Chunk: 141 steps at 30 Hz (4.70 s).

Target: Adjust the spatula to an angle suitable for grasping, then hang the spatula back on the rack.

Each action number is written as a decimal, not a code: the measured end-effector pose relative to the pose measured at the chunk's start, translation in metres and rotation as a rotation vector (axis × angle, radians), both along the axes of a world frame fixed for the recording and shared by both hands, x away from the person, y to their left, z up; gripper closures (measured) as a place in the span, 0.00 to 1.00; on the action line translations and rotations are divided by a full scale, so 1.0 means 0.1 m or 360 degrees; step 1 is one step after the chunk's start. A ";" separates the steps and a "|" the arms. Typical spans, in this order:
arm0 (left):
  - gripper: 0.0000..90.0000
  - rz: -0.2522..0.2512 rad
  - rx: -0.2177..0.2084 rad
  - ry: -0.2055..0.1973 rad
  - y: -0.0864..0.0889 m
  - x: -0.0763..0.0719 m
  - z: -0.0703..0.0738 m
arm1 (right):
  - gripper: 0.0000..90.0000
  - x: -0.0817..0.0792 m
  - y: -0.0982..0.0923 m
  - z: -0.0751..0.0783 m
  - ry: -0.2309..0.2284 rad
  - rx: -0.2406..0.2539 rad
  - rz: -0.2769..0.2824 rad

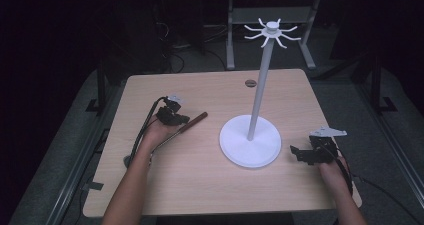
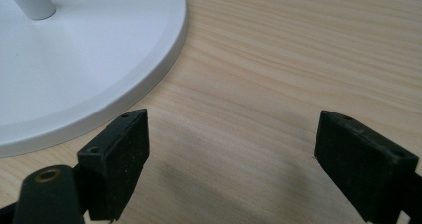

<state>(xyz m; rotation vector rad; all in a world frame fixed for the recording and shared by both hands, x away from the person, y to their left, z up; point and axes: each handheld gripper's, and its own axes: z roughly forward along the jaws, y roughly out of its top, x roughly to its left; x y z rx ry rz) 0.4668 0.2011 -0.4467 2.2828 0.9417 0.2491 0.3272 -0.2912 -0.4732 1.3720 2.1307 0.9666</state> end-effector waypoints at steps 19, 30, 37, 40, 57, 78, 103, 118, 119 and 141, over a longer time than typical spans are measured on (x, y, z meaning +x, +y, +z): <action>0.76 -0.0152 0.0311 0.0138 -0.02 -0.08 0.35 | 0.16 0.00 0.01 0.01 -0.0002 0.0000 0.0008; 0.73 -0.0242 0.0534 0.0214 -0.19 -0.06 0.35 | 0.16 0.01 0.01 0.00 0.0003 -0.0001 0.0005; 0.72 -0.0273 0.0671 0.0313 -0.34 0.04 0.27 | 0.16 0.00 -0.01 -0.01 0.0002 0.0001 -0.0009; 0.73 -0.0297 0.0699 0.0320 -0.38 0.05 0.24 | 0.16 0.01 -0.02 -0.01 0.0014 0.0002 -0.0009; 0.77 -0.0274 0.0731 0.0387 -0.41 0.09 0.13 | 0.16 0.00 -0.01 -0.01 0.0007 0.0006 -0.0003; 0.82 -0.0130 0.0584 0.0360 -0.32 0.06 0.28 | 0.16 0.00 -0.02 0.00 -0.0001 0.0008 0.0003; 0.82 -0.0157 0.0129 0.0048 -0.05 -0.34 0.76 | 0.16 -0.02 0.03 0.03 -0.0022 -0.0001 0.0038; 0.81 -0.0224 -0.0190 -0.0085 -0.04 -0.47 0.99 | 0.16 -0.02 0.04 0.03 -0.0019 -0.0001 0.0038; 0.81 -0.0235 -0.0206 -0.0097 -0.02 -0.47 1.01 | 0.16 -0.02 0.04 0.03 -0.0018 -0.0001 0.0038; 0.82 -0.0433 -0.0526 -0.0210 0.05 -0.59 1.17 | 0.16 -0.02 0.03 0.03 -0.0023 -0.0002 0.0040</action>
